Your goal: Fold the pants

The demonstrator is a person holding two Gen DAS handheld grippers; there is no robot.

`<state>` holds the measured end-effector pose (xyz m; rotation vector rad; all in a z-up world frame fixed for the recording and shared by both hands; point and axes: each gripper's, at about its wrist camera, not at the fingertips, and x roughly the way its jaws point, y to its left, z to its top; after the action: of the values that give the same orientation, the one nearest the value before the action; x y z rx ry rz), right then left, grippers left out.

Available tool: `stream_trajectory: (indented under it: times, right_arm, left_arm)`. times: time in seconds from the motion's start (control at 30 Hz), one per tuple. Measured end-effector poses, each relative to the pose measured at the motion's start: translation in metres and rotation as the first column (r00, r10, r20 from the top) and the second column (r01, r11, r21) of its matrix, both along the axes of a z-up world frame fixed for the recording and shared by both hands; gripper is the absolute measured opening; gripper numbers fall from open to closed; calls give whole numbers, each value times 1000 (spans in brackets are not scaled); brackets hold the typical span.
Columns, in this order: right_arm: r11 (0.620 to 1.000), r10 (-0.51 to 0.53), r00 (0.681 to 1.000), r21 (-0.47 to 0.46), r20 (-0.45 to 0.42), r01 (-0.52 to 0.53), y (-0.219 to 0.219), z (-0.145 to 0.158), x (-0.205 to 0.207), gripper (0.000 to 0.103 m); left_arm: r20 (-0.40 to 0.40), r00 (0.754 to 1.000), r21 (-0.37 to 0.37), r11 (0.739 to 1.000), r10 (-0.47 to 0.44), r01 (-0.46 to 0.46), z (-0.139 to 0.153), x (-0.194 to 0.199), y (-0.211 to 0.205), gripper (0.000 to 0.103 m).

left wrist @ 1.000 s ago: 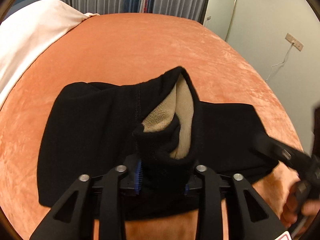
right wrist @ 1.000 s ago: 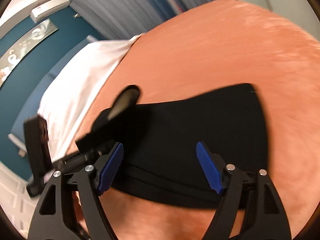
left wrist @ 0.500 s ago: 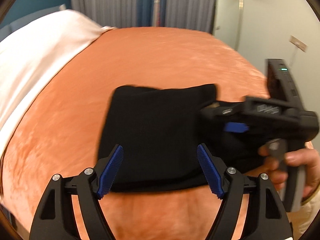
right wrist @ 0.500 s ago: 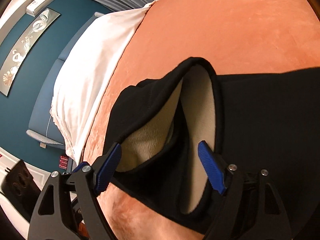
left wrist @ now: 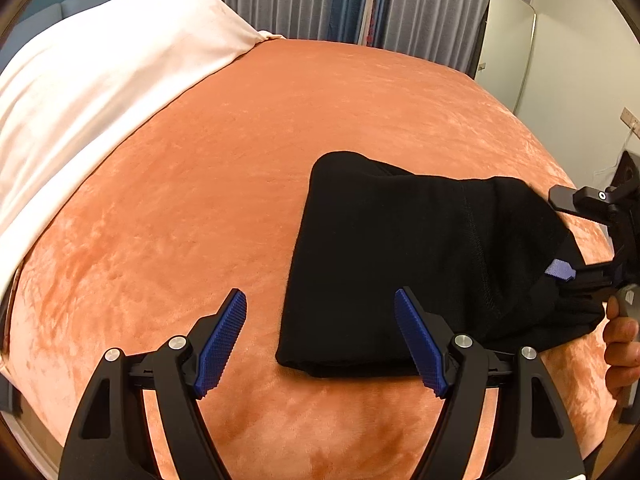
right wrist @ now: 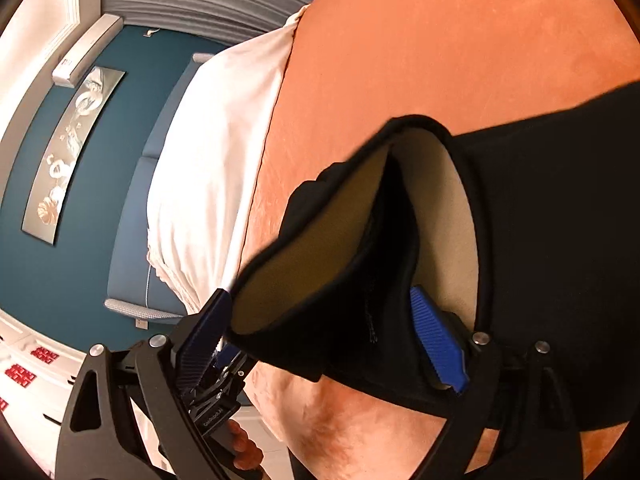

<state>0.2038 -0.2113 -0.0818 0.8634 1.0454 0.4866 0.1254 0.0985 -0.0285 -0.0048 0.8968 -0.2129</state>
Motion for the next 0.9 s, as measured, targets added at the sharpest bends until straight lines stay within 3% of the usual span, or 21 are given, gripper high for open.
stream_trajectory:
  times: [0.1, 0.17, 0.27, 0.3, 0.33, 0.4, 0.47, 0.6, 0.7, 0.77, 0.8, 0.9]
  right_arm:
    - [990, 65, 996, -121, -54, -71, 20, -3, 9, 89]
    - [991, 84, 996, -103, -25, -86, 25, -1, 6, 93]
    - [971, 73, 997, -226, -37, -80, 36, -7, 10, 94]
    - [960, 97, 995, -266, 1, -93, 45, -12, 11, 93]
    - [951, 105, 994, -297, 36, -89, 50, -12, 10, 86]
    - [901, 110, 990, -430, 89, -62, 58, -13, 9, 27]
    - [950, 68, 992, -311, 110, -31, 36, -3, 9, 12]
    - [950, 5, 954, -298, 301, 89, -16, 77, -18, 10]
    - [907, -43, 920, -370, 390, 200, -66, 121, -54, 10]
    - [857, -78, 930, -452, 360, 247, -92, 112, -67, 11]
    - [839, -106, 951, -487, 291, 243, -107, 86, -69, 12]
    - [846, -158, 983, -501, 93, 183, -137, 7, -68, 17]
  left_arm:
    - [-18, 1000, 3, 1000, 1, 0, -4, 3, -7, 74]
    - [-17, 1000, -9, 1000, -3, 3, -2, 0, -7, 74]
    - [-10, 1000, 15, 1000, -4, 4, -3, -3, -7, 74]
    - [-13, 1000, 17, 1000, -3, 3, -4, -3, -7, 74]
    - [-23, 1000, 18, 1000, 1, -1, -6, -2, -7, 74]
    - [-33, 999, 16, 1000, 11, -11, -8, -1, -7, 74]
    - [-37, 999, 27, 999, 21, -20, -8, 2, -9, 74]
    - [-19, 1000, 44, 999, 10, -10, 0, 13, -19, 74]
    - [-7, 1000, 50, 998, -26, 26, 3, 20, -39, 74]
    - [-26, 999, 57, 997, -47, 48, -7, 26, -57, 74]
    - [-44, 998, 57, 997, -53, 55, -14, 28, -65, 74]
    - [-71, 996, 55, 997, -54, 58, -30, 29, -85, 74]
